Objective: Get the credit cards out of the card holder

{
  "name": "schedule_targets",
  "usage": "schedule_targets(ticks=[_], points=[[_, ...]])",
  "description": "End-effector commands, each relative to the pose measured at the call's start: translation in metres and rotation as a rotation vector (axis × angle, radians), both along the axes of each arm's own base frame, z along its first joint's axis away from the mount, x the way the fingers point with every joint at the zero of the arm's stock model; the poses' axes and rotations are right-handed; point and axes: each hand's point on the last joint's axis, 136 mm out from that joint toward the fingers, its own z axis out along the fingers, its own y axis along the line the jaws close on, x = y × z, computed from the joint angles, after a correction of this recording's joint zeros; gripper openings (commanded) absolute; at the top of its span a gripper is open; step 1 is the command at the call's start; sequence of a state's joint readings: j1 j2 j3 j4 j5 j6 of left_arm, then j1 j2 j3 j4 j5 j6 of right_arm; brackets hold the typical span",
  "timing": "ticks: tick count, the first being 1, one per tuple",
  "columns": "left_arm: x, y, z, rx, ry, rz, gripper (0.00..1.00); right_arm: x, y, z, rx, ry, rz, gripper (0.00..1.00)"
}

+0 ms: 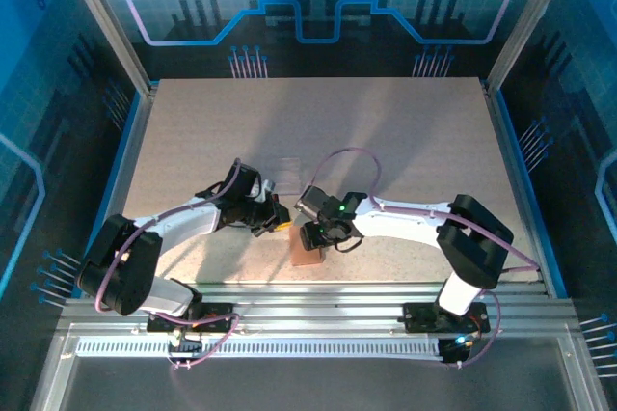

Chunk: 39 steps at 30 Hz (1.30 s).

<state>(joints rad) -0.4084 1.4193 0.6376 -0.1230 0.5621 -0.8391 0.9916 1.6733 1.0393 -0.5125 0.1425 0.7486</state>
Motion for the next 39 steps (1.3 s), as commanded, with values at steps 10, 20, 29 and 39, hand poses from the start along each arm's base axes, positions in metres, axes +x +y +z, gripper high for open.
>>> schedule_targets(ticks=[10,20,29,39], points=[[0.005,-0.002,0.01,-0.015,-0.008,-0.01,0.02,0.004,-0.015,-0.001,0.001,0.004,-0.034,0.43],[0.018,-0.006,0.039,-0.039,-0.08,-0.005,0.03,0.005,-0.006,-0.004,0.0,0.03,-0.019,0.39],[0.02,-0.007,0.049,-0.028,-0.088,-0.018,0.03,0.0,0.005,-0.012,0.077,0.057,-0.017,0.32],[0.007,0.003,0.028,0.06,-0.046,-0.045,0.15,-0.004,0.004,-0.014,0.09,0.068,-0.002,0.14]])
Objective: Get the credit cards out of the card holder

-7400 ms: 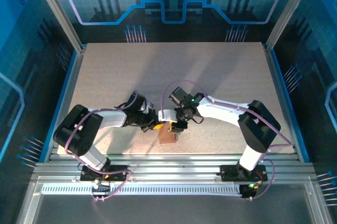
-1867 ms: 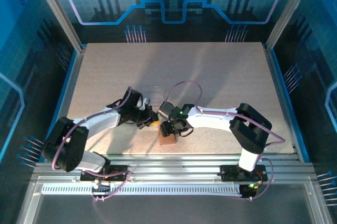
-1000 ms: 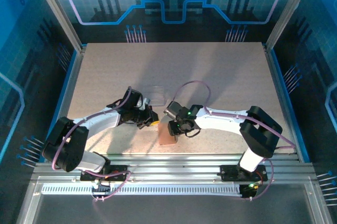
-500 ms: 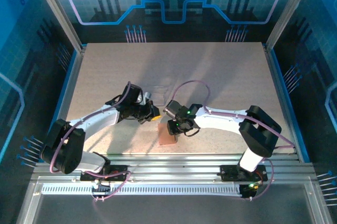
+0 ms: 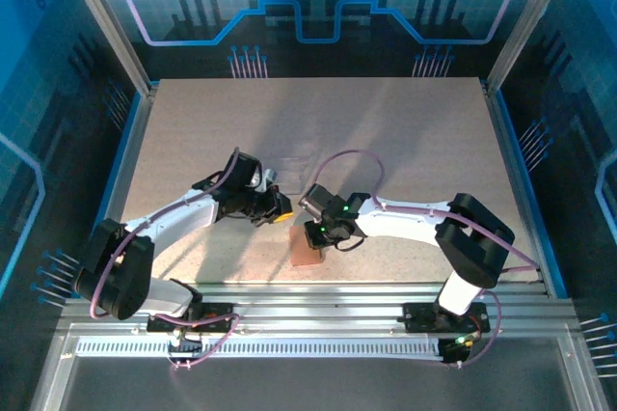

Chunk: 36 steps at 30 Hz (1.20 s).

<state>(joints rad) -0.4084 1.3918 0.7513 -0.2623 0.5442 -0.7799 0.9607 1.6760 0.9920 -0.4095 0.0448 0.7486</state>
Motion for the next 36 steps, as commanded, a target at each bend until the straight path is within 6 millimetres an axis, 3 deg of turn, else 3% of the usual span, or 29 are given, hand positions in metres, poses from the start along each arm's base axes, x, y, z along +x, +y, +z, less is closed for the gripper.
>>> schedule_targets(ticks=[1,15,22,30,36], points=[[-0.005,0.006,-0.003,0.047,0.008,-0.018,0.17,-0.005,-0.006,-0.007,0.0,0.026,-0.006,0.11],[-0.025,-0.002,-0.011,0.097,0.02,-0.058,0.34,-0.012,0.008,0.031,0.184,0.0,-0.019,0.01],[-0.031,0.003,-0.02,0.148,0.037,-0.07,0.52,-0.013,0.023,0.056,0.259,-0.028,-0.001,0.01],[-0.035,0.007,-0.023,0.203,0.053,-0.123,0.57,-0.012,0.033,0.082,0.338,-0.057,0.009,0.01],[-0.033,-0.006,-0.017,0.121,0.049,-0.138,0.64,-0.007,0.034,0.092,0.349,-0.083,0.012,0.0]])
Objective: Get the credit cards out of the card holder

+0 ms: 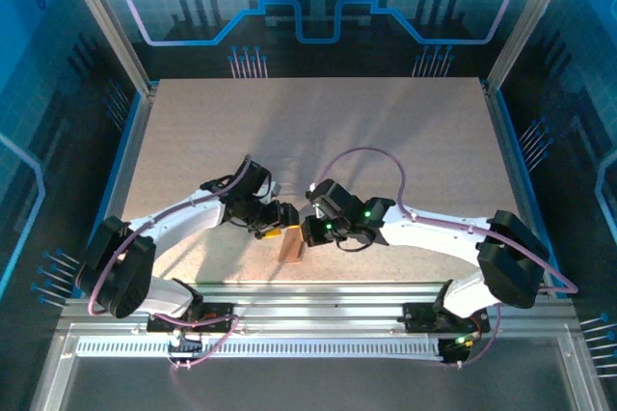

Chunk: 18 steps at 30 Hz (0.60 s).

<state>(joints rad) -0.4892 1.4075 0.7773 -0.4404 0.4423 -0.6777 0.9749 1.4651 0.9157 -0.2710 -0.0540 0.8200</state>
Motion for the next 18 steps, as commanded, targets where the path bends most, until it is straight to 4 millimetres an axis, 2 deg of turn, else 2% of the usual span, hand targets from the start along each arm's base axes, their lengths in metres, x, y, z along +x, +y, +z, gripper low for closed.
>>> schedule_targets(ticks=[1,6,10,18], points=[[-0.001,-0.013,0.006,-0.068,0.015,-0.028,0.64,0.005,0.012,0.027,0.065,-0.035,0.008,0.0],[0.0,-0.019,0.003,-0.097,0.034,-0.024,0.65,0.007,0.015,0.036,0.081,-0.046,0.015,0.0],[0.002,-0.008,-0.004,-0.028,0.026,-0.014,0.65,0.009,0.015,0.042,0.09,-0.057,0.01,0.0],[0.003,0.001,-0.007,-0.035,0.039,0.012,0.65,0.011,0.012,0.051,0.109,-0.071,0.01,0.0]])
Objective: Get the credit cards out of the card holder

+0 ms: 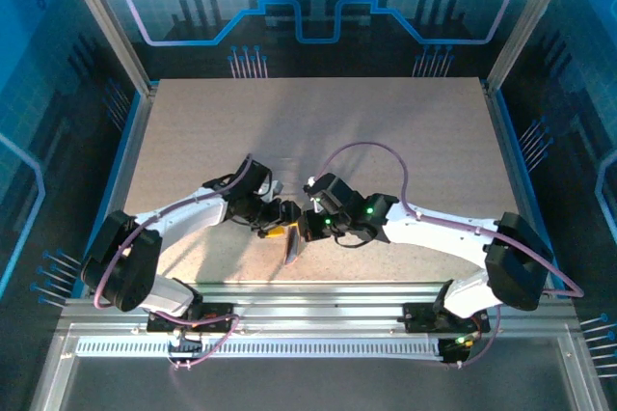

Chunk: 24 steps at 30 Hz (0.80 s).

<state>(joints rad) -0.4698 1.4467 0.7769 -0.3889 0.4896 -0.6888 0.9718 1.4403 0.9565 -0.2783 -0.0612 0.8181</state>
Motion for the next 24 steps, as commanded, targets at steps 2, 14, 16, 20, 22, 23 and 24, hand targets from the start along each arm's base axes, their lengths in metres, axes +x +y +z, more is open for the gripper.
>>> schedule_targets(ticks=[2,14,16,20,22,23,24], points=[[-0.004,0.007,-0.004,-0.004,0.024,0.012,0.65,0.006,0.005,0.029,0.059,-0.045,0.005,0.0],[-0.009,0.007,-0.029,-0.036,0.087,0.041,0.65,0.005,0.013,0.027,0.09,-0.021,0.029,0.0],[-0.009,0.011,-0.031,-0.021,0.084,0.056,0.65,0.004,0.017,0.034,0.125,-0.032,0.043,0.0],[-0.006,0.022,-0.028,-0.022,0.064,0.112,0.65,0.006,0.016,0.041,0.139,-0.057,0.036,0.0],[-0.004,0.027,-0.026,-0.035,0.053,0.141,0.65,0.009,0.012,0.041,0.113,-0.066,0.025,0.0],[-0.004,0.029,-0.025,-0.043,0.05,0.151,0.65,0.01,0.01,0.041,0.1,-0.069,0.023,0.0],[-0.003,0.03,-0.023,-0.056,0.047,0.159,0.65,0.01,0.008,0.039,0.086,-0.07,0.022,0.0]])
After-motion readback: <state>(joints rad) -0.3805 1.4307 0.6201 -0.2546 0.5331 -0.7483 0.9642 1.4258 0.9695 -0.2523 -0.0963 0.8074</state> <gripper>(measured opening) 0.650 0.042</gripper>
